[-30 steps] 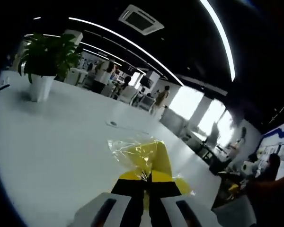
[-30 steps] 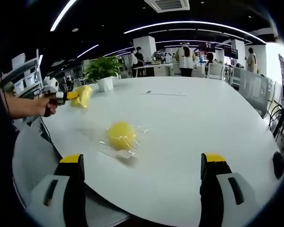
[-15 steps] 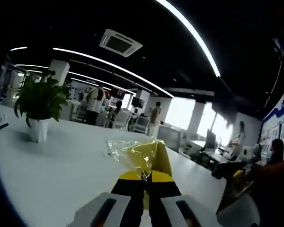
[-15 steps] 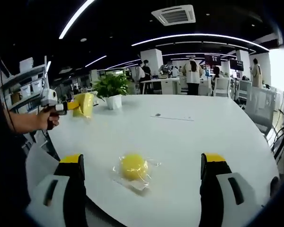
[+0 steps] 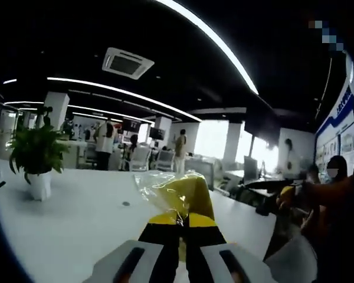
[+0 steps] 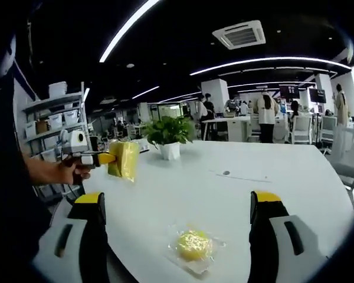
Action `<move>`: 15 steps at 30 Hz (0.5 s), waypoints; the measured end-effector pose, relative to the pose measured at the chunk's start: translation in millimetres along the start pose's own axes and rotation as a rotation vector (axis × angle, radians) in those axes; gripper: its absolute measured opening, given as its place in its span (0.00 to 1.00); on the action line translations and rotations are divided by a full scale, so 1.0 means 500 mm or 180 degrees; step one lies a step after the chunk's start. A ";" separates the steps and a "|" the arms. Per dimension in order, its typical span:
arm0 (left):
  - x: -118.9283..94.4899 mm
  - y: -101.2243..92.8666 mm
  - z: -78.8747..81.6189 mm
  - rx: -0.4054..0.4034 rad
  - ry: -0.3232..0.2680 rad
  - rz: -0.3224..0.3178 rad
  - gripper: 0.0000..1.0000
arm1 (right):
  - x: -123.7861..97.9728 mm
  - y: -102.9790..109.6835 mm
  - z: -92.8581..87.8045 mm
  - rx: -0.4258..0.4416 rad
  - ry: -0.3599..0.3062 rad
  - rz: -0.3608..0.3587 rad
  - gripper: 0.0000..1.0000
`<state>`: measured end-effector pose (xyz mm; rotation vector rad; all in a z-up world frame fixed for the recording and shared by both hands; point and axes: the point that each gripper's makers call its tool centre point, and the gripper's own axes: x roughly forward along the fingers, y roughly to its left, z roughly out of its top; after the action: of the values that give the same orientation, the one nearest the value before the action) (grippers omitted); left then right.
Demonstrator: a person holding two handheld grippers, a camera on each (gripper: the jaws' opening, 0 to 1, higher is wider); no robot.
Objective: Compare the silicone blocks by pressing each to a similar depth, holding the contact briefly, and releasing to observe deformation and rebound differences across the visible hardness samples.
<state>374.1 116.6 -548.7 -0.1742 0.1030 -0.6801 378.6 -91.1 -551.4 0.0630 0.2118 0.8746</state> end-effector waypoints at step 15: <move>0.009 -0.135 0.002 0.0002 -0.0030 -0.0561 0.00 | 0.070 0.133 0.048 0.0048 0.0053 0.0915 0.57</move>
<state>336.2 62.1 -534.6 -0.1874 0.0791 -0.8547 355.4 -21.2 -523.9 0.1019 0.2281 1.1601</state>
